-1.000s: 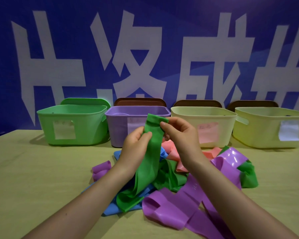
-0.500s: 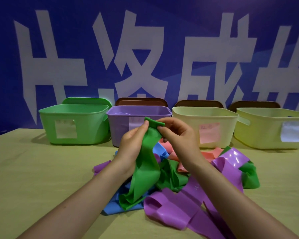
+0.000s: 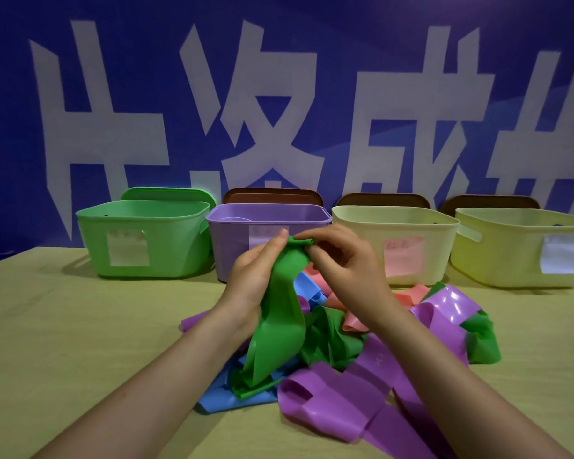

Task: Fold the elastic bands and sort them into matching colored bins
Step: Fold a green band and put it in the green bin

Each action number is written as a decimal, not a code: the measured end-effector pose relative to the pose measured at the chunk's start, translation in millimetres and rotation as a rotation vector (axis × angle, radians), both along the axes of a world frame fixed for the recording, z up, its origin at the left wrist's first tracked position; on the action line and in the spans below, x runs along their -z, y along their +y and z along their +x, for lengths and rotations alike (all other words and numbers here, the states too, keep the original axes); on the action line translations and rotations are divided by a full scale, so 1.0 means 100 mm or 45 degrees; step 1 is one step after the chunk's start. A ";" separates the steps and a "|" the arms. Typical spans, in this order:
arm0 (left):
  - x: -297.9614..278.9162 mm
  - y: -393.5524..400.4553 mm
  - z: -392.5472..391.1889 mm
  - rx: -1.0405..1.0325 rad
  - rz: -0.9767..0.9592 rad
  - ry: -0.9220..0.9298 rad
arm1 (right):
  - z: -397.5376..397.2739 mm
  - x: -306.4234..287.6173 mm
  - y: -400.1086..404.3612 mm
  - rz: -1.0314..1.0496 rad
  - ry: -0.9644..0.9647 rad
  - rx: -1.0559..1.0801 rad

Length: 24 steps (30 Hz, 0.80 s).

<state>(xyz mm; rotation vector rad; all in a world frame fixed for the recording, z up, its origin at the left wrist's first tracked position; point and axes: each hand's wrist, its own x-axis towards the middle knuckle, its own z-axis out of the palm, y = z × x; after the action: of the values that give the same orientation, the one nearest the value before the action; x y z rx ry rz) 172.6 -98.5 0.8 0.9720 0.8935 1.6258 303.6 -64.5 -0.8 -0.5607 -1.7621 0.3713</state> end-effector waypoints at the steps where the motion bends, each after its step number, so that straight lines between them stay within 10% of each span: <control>1: 0.00 0.00 0.00 0.012 0.011 -0.018 | 0.00 -0.01 -0.02 -0.073 0.027 -0.044; 10: 0.05 0.03 -0.01 0.036 0.166 0.057 | -0.09 -0.01 -0.08 -0.580 0.308 -0.353; 24: 0.14 0.10 -0.07 -0.180 0.416 0.529 | -0.09 0.02 -0.04 -0.519 0.187 -0.182</control>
<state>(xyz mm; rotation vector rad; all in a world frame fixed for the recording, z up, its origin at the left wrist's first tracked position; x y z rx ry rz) 165.6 -88.2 -13.4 1.5435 1.0061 1.7557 294.6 -68.9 -2.9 -0.6768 -1.5950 0.8626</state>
